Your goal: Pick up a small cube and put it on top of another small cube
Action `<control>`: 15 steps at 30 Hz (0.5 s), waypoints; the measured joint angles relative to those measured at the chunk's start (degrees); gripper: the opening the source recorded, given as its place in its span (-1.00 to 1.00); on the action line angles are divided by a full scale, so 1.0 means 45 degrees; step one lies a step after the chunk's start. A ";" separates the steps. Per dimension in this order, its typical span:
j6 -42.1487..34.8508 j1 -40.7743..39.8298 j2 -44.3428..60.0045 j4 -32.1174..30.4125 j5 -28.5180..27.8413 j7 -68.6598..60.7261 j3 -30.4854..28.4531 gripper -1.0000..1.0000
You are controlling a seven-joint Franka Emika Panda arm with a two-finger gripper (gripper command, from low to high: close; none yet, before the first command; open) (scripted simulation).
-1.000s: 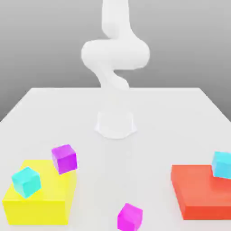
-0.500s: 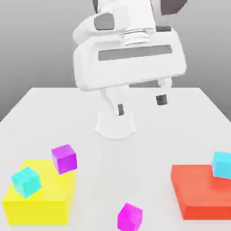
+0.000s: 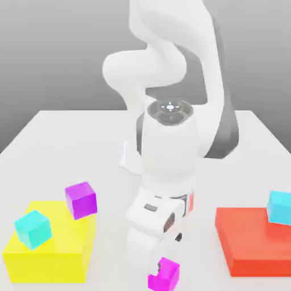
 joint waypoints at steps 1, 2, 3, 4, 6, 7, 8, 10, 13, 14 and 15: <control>0.0360 -0.0138 0.0477 0.0096 0.0218 -0.0178 0.0186 0.00; 0.0690 -0.0318 0.0905 0.0181 0.0384 -0.0314 0.0401 -1.00; 0.0690 -0.0318 0.0905 0.0181 0.0384 -0.0314 0.0401 -1.00; 0.0687 -0.0317 0.0905 0.0181 0.0384 -0.0313 0.0401 -1.00; 0.0670 -0.0318 0.0904 0.0181 0.0381 -0.0310 0.0402 -1.00; 0.0659 -0.0319 0.0904 0.0182 0.0379 -0.0308 0.0402 -1.00; 0.0829 -0.0411 0.1118 0.0224 0.0460 -0.0374 0.0511 -1.00; 0.0489 -0.0244 0.0675 0.0132 0.0255 -0.0227 0.0303 -1.00; -0.0499 0.0087 -0.0606 -0.0151 -0.0386 0.0254 -0.0162 -1.00; -0.0853 0.0228 -0.1033 -0.0236 -0.0574 0.0400 -0.0184 -1.00; -0.1190 0.0540 -0.1386 -0.0271 -0.0692 0.0498 0.0052 -1.00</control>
